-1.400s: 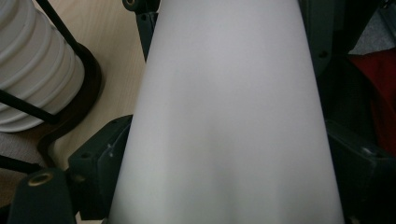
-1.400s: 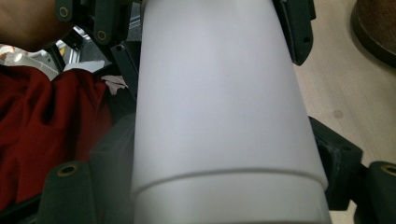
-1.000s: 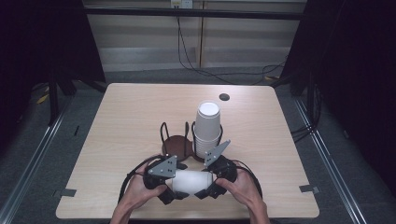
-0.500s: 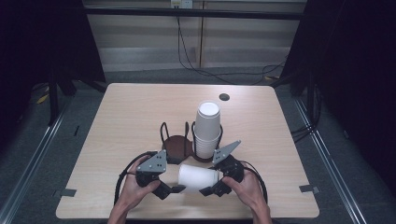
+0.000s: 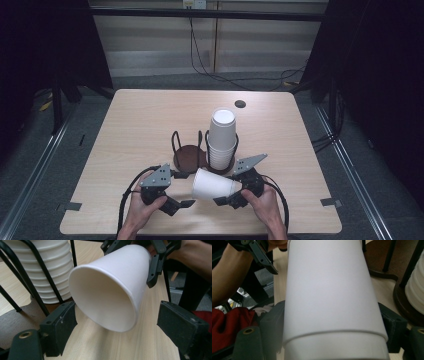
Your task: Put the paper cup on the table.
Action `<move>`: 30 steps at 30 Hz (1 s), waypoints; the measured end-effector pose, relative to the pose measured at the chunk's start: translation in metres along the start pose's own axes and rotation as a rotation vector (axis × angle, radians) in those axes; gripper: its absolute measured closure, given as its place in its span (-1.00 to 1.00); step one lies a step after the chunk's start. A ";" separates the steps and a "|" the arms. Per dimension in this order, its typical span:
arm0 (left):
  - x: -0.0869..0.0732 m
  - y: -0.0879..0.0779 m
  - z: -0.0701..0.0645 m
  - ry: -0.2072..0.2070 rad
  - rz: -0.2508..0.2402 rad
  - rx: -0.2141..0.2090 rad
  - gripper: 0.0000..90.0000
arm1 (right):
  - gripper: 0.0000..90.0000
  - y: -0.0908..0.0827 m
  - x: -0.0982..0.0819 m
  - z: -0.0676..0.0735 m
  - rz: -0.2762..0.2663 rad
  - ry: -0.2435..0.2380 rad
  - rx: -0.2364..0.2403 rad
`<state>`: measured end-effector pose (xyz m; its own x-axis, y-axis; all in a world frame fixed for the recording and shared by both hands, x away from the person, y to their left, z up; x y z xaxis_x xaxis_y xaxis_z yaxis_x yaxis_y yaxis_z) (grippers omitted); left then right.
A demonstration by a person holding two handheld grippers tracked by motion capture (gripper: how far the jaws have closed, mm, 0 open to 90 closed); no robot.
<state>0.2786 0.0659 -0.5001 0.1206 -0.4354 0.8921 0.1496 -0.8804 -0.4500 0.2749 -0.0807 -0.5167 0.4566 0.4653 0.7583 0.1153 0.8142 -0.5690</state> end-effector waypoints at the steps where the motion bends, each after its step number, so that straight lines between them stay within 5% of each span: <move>1: -0.001 -0.001 0.000 -0.005 -0.004 0.000 -0.66 | -0.49 0.000 0.001 0.000 -0.014 0.000 0.002; 13: -0.005 -0.002 -0.004 -0.063 -0.061 -0.009 -0.65 | -0.49 0.000 0.007 -0.001 -0.158 0.002 0.000; 20: -0.003 -0.004 -0.005 -0.077 -0.072 -0.001 -0.65 | -0.48 -0.002 0.011 0.002 -0.224 -0.011 0.026; 30: 0.003 -0.010 -0.007 -0.106 -0.156 -0.008 -0.65 | -0.49 0.001 0.019 0.009 -0.312 -0.045 0.082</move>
<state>0.2709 0.0725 -0.4928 0.1992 -0.2715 0.9416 0.1665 -0.9375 -0.3056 0.2763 -0.0677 -0.5000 0.3707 0.2027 0.9064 0.1711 0.9443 -0.2812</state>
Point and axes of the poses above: each handheld gripper's, and its own axes: y roughly forward along the jaws, x roughly out of its top, z roughly to its left, the point moved 9 cm from there along y, roughly forward along the jaws, and after that the axes turned 1 degree about x, right-handed, at the moved point
